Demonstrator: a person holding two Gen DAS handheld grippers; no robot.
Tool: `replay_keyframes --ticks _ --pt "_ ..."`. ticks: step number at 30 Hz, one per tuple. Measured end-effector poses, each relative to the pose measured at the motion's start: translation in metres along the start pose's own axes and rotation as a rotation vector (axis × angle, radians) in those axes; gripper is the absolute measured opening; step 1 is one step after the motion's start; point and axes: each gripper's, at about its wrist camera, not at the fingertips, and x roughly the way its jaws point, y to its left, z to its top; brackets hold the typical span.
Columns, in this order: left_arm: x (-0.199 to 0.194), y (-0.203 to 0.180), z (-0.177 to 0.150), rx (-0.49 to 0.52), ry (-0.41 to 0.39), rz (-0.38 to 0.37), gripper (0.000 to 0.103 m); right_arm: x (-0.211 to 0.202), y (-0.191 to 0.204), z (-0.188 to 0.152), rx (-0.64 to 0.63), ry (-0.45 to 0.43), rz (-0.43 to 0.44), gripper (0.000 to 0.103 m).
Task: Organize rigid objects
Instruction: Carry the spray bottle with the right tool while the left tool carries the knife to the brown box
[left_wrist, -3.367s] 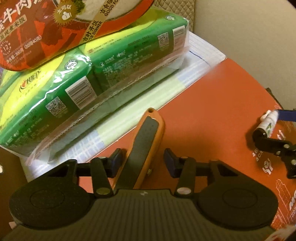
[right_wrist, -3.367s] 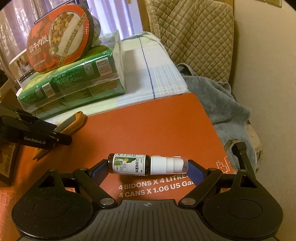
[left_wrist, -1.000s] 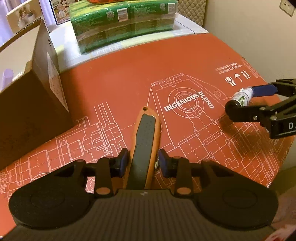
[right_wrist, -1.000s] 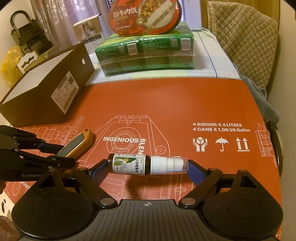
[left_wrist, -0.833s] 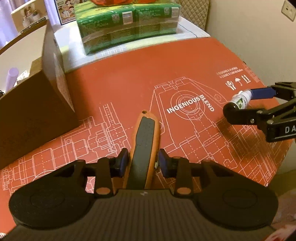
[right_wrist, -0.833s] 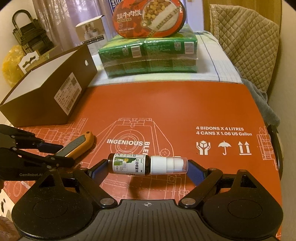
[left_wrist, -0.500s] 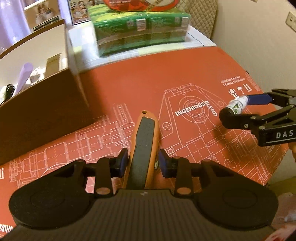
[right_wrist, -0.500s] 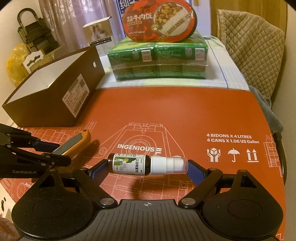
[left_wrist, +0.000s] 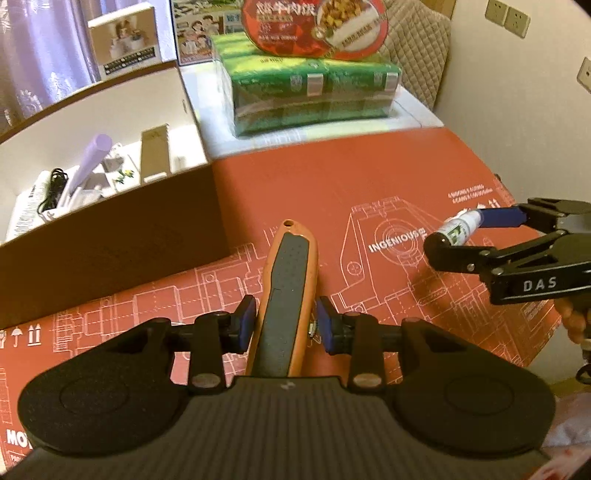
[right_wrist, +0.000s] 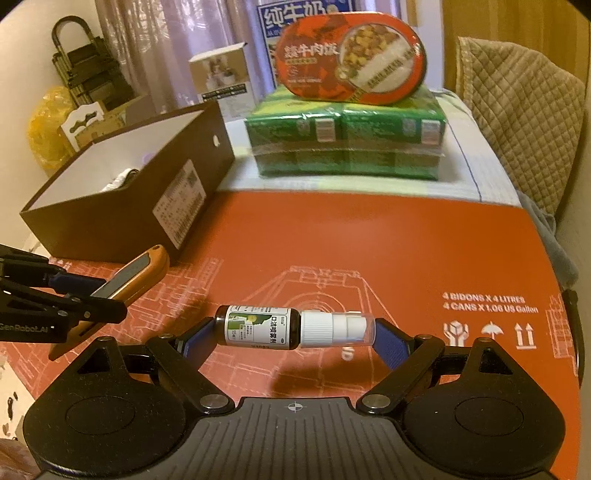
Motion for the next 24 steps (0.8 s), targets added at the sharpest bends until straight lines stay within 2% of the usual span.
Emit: replay_keyframes --ticks 16,24 --pt "-0.053 0.044 0.005 -0.078 -0.102 0.047 0.03 -0.001 0.054 0.038 -0.1 -0.074 0.091 0.086" --pt "-0.068 0.084 0.011 -0.11 -0.139 0.096 0.03 0.01 0.091 0.064 -0.154 -0.116 0.145 0.086"
